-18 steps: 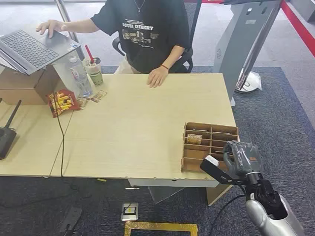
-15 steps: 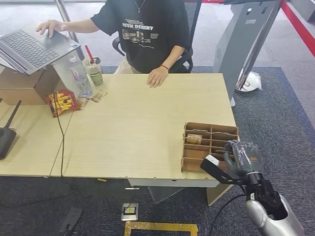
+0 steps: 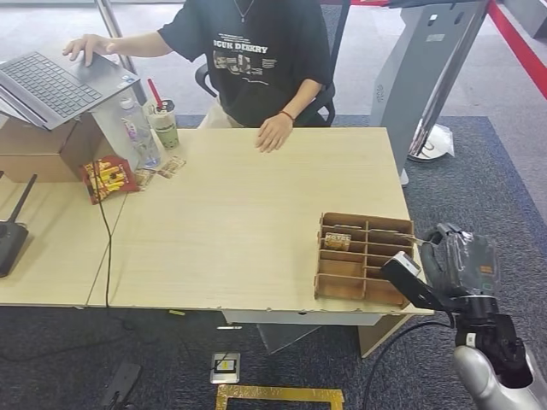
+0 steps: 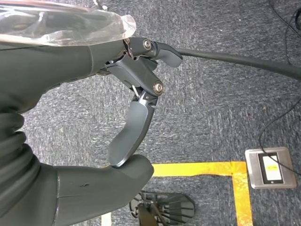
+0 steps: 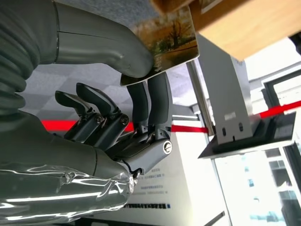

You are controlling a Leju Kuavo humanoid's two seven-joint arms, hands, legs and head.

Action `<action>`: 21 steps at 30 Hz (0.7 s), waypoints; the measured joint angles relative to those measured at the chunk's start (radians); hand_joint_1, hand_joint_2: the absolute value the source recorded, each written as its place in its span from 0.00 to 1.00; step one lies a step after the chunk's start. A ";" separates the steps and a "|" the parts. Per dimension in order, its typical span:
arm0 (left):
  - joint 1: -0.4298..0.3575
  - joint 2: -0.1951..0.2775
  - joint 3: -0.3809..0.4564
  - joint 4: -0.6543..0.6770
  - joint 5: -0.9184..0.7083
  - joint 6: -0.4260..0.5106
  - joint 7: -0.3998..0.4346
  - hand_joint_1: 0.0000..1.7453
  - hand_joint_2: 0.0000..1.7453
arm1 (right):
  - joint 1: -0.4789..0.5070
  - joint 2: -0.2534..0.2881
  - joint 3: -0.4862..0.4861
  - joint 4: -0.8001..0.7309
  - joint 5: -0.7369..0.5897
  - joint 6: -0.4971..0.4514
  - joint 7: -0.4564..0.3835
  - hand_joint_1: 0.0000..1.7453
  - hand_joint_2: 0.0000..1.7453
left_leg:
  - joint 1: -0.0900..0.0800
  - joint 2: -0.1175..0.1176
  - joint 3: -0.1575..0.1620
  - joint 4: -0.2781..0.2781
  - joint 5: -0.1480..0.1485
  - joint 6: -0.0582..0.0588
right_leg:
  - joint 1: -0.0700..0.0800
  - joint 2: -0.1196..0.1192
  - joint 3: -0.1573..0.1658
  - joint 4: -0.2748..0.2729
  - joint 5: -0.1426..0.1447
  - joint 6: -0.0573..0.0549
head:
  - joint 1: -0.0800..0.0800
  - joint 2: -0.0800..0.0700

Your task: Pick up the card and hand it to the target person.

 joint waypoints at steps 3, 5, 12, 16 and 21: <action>0.002 0.000 0.000 0.000 0.000 0.001 -0.002 0.00 1.00 | 0.012 -0.004 -0.038 -0.047 -0.022 -0.008 -0.017 1.00 1.00 | 0.000 0.000 0.000 0.000 0.000 0.000 | 0.000 0.000 0.000 0.000 0.000 0.000 | 0.000 0.000; 0.001 0.000 0.000 0.000 -0.003 0.001 -0.003 0.00 1.00 | 0.012 -0.005 -0.055 -0.065 -0.025 -0.014 -0.029 1.00 1.00 | 0.000 0.000 0.000 0.000 0.000 0.000 | 0.000 0.000 0.000 0.000 0.000 0.000 | 0.000 0.000; -0.008 -0.004 0.000 0.000 -0.027 -0.009 0.004 0.00 1.00 | -0.045 0.002 -0.066 -0.072 -0.016 -0.050 -0.051 1.00 1.00 | 0.000 0.000 0.000 0.000 0.000 0.000 | 0.000 0.000 0.001 0.001 0.000 0.000 | 0.000 0.000; -0.026 -0.010 -0.002 0.000 -0.046 -0.014 0.018 0.00 1.00 | -0.111 0.025 -0.058 -0.045 -0.002 -0.081 -0.052 1.00 1.00 | 0.000 0.000 0.000 0.000 0.001 0.000 | 0.000 0.000 0.001 0.001 0.000 0.000 | 0.000 0.000; -0.039 -0.016 -0.002 0.000 -0.053 -0.017 0.029 0.00 1.00 | -0.199 0.070 -0.028 0.035 0.007 -0.118 -0.071 1.00 1.00 | 0.000 0.000 -0.001 0.000 0.001 0.000 | 0.000 0.000 0.000 0.002 0.001 0.000 | 0.000 0.000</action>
